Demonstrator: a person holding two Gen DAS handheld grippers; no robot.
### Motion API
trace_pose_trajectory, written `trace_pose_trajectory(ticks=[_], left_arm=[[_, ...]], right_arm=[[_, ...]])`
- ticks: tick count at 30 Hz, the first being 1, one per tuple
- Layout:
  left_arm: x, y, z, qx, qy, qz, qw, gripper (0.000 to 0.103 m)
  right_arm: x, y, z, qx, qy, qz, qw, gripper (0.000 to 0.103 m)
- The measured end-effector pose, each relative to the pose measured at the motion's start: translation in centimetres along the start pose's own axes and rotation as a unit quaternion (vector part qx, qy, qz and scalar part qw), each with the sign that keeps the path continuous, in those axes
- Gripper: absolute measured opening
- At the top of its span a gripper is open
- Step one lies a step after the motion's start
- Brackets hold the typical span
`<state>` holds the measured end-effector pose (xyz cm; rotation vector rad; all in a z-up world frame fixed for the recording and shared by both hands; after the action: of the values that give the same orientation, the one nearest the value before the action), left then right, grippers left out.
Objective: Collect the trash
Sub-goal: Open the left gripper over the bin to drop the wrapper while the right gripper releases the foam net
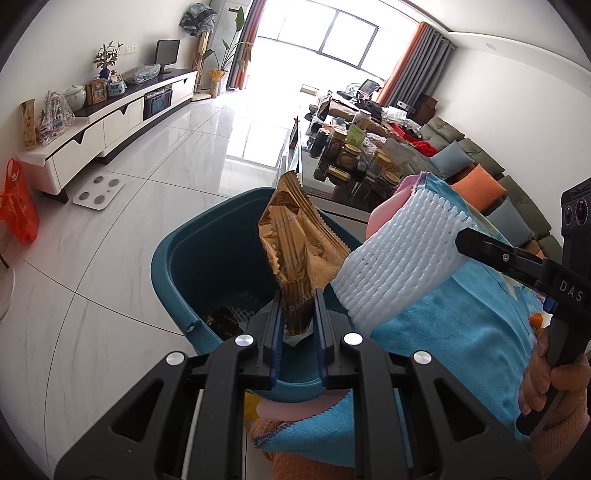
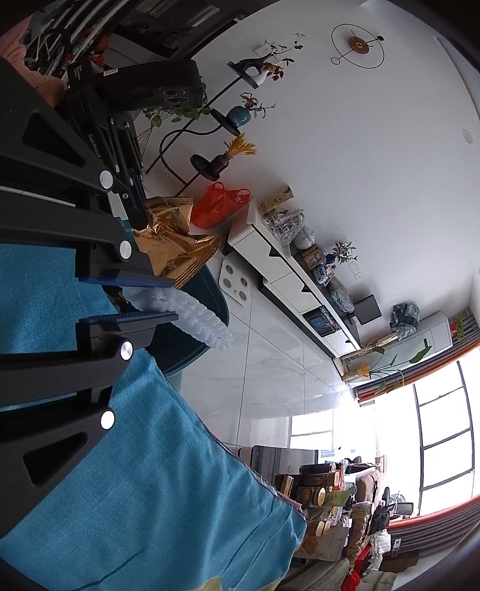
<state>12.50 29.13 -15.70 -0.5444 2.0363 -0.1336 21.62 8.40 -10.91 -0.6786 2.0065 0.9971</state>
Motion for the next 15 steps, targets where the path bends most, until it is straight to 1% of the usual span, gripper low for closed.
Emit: trace_pose_trajectory(ticks=[6,9,10,13,14,15], left_arm=[[0.2,0.4,1.7,-0.007,0.008,-0.005,0.9999,0.015],[0.3,0.8,3.0,-0.009,0.011,-0.021,0.9997,0.015],[0.5,0.9,3.5,-0.01,0.013,-0.025,0.9996,0.015],[0.7,1.3,4.7,-0.013,0.015,-0.027,0.9994,0.016],[0.9,1.4,5.0,-0.015,0.017,-0.028,0.9994,0.023],[1.1,1.6,5.3,-0.018,0.018,-0.031,0.9992,0.035]], right_arm=[[1.1,1.0,1.8,-0.006,0.024,0.004,1.0,0.012],[1.7,1.4,2.8,-0.013,0.037,0.009,0.999,0.013],[1.9,1.5,3.1,-0.013,0.041,0.011,0.999,0.016],[2.6,1.6,3.8,-0.013,0.054,0.014,0.998,0.017],[2.7,1.6,3.9,-0.012,0.056,0.014,0.998,0.017],[2.8,1.5,3.8,-0.011,0.056,0.016,0.998,0.017]])
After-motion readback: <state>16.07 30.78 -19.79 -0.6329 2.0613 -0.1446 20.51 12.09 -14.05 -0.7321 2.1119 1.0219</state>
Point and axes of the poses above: each gripper's, at about its wrist camera, not at the fingertips, and z roughly the way its jaws point, y to its left, x to its underside, the point moved 10 cm from there along z, roughly the way its jaws point, and after that the axes turned 15 degrees about -y, right-handed, at the moved point
